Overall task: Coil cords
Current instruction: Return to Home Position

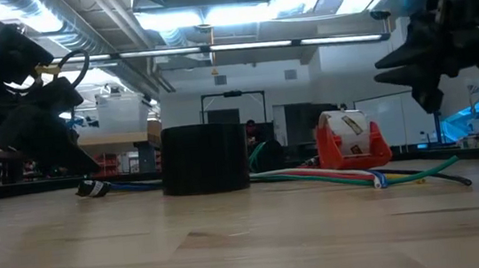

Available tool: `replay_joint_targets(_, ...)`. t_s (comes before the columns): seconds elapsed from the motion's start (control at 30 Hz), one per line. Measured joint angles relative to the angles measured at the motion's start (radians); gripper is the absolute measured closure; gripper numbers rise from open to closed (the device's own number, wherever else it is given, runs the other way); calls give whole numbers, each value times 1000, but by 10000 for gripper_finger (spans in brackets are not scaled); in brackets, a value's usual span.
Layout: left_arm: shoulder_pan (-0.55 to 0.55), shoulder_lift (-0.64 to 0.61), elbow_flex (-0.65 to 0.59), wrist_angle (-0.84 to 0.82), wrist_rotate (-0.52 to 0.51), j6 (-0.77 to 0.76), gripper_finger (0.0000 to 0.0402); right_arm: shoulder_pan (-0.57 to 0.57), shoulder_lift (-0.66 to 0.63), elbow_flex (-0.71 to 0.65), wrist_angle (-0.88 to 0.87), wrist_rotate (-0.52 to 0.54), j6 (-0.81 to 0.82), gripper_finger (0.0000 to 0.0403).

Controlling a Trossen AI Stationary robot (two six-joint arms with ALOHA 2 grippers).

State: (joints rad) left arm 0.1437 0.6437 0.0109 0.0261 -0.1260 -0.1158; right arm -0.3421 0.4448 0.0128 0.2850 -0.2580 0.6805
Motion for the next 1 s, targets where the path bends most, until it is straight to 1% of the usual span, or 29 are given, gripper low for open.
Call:
replay_joint_targets(0.13, 0, 0, 0, 0, 0, 0, 402, 97, -101, 0, -115, 139, -7, 299)
replay_joint_targets(0.3, 0, 0, 0, 0, 0, 0, 402, 213, -214, -1, -228, 253, -8, 299)
replay_joint_targets(0.4, 0, 0, 0, 0, 0, 0, 402, 266, -271, -1, -257, 318, -9, 299)
replay_joint_targets(0.7, 0, 0, 0, 0, 0, 0, 402, 384, -399, -2, -252, 366, -9, 299)
replay_joint_targets(1.0, 0, 0, 0, 0, 0, 0, 402, 415, -439, -3, -246, 414, -6, 299)
